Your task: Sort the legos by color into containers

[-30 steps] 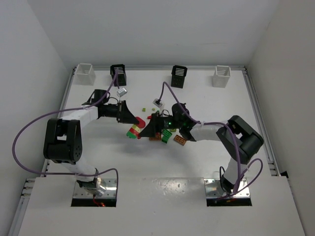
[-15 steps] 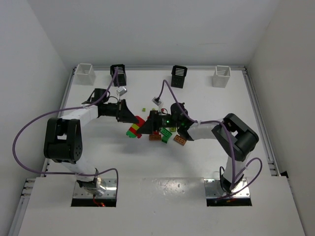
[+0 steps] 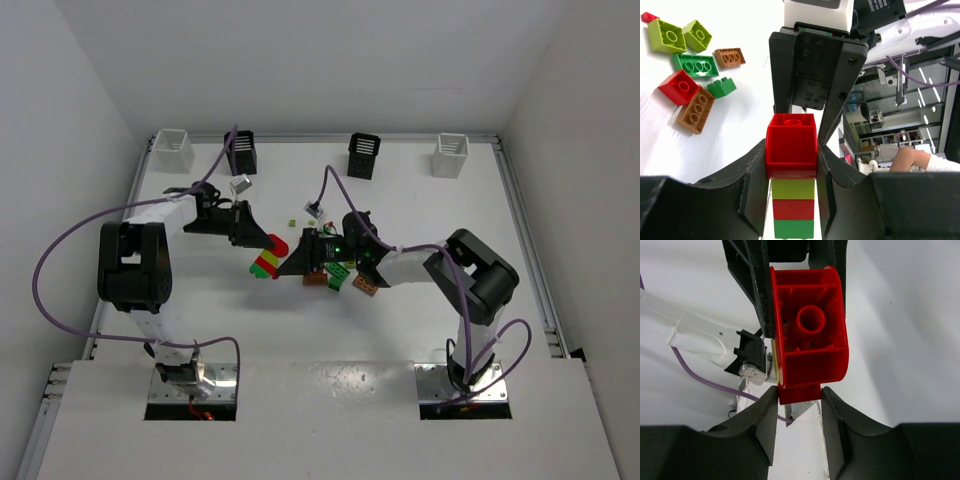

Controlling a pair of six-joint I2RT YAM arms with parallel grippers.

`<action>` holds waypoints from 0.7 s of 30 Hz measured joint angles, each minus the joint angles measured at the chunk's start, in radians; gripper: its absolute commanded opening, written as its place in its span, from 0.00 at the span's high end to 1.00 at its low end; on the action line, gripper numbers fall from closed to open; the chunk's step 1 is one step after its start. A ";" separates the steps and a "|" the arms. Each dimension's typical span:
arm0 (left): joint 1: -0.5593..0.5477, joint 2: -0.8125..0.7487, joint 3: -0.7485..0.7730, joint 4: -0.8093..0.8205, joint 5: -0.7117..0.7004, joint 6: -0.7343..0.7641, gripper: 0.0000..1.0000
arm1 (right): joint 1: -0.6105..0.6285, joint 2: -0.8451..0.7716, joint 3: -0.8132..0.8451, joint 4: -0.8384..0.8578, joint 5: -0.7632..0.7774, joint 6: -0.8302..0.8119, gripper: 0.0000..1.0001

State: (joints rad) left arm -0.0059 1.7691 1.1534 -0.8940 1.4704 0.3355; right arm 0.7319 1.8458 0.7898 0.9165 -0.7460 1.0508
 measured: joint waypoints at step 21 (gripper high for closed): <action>0.002 -0.018 -0.003 -0.078 -0.011 0.120 1.00 | 0.060 0.021 0.053 -0.037 0.034 -0.039 0.53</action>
State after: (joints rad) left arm -0.0044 1.7512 1.1507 -0.9722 1.4590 0.4553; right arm 0.7921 1.8668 0.8429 0.8799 -0.7124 1.0115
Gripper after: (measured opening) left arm 0.414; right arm 0.535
